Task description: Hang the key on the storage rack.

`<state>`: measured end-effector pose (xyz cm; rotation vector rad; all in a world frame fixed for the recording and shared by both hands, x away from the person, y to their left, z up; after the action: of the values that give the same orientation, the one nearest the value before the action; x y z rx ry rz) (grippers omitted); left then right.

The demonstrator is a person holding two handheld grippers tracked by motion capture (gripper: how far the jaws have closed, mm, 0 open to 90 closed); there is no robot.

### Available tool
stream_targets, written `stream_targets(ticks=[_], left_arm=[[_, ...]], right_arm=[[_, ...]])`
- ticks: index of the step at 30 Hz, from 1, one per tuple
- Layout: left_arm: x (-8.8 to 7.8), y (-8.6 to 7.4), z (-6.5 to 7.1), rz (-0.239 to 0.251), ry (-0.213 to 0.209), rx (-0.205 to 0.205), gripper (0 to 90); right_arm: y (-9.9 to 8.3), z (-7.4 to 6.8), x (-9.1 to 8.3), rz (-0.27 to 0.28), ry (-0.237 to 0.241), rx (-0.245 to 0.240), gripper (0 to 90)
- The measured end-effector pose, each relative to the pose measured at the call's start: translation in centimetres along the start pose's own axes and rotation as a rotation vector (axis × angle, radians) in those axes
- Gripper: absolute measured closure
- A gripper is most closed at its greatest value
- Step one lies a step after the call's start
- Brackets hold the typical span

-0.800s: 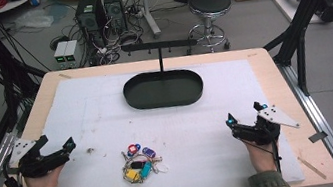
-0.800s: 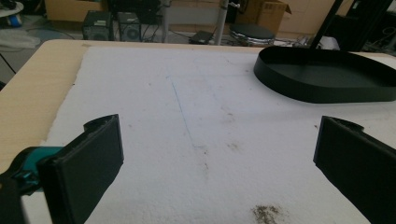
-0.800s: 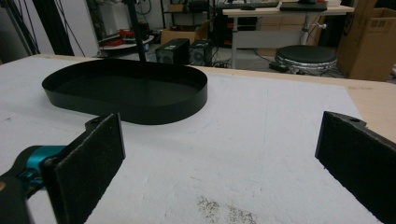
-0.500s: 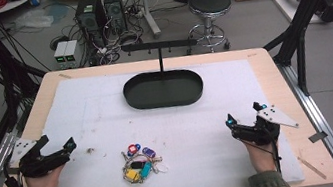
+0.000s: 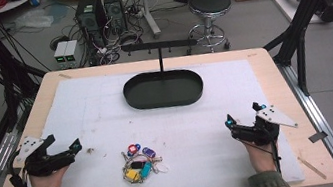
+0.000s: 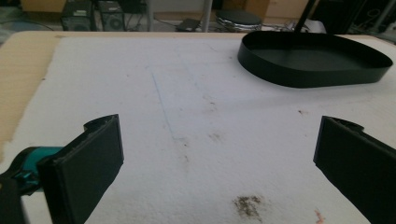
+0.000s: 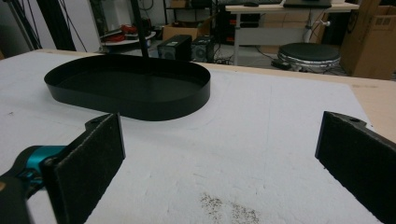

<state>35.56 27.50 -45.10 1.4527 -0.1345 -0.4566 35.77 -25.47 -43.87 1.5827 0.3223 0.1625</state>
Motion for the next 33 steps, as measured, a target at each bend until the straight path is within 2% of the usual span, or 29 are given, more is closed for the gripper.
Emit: stream_targets(ticks=[3, 7, 20, 28, 30, 31, 33], left_arm=[[0.2, -0.2, 0.6, -0.021, -0.027, 0.016, 1.9], [0.3, -0.3, 0.9, -0.026, -0.034, 0.027, 1.9], [0.5, -0.4, 1.9, -0.041, -0.076, 0.017, 1.9], [0.7, -0.4, 3.2, -0.054, -0.118, 0.023, 1.9], [0.7, -0.5, 3.4, -0.058, -0.126, 0.02, 1.9], [0.8, -0.5, 3.8, -0.067, -0.144, 0.009, 1.9], [0.8, -0.6, 4.0, -0.07, -0.146, 0.014, 1.9]], right_arm=[[-0.1, 0.0, 0.1, -0.003, 0.0, -0.001, 0.4], [-0.1, 0.0, 0.1, -0.001, 0.0, -0.006, 0.4], [-0.3, -0.2, 0.1, -0.019, 0.011, 0.001, 0.4], [-0.2, 0.0, 0.1, -0.011, -0.002, 0.0, 0.4], [-0.2, 0.0, 0.1, -0.014, -0.003, 0.001, 0.4], [-0.2, 0.0, 0.1, -0.014, -0.003, 0.0, 0.4], [-0.2, 0.0, 0.1, -0.014, -0.002, -0.001, 0.4]])
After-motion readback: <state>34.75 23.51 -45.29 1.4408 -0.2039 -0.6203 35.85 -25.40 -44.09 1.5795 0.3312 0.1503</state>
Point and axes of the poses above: each handheld gripper's, and its own axes: x roughly forward along the jaws, y roughly out of its top, z roughly to its right, the point moved 9 cm from there along x, roughly forward along the jaws, and after that the axes turned 9 degrees about z, right-handed, at the moved point
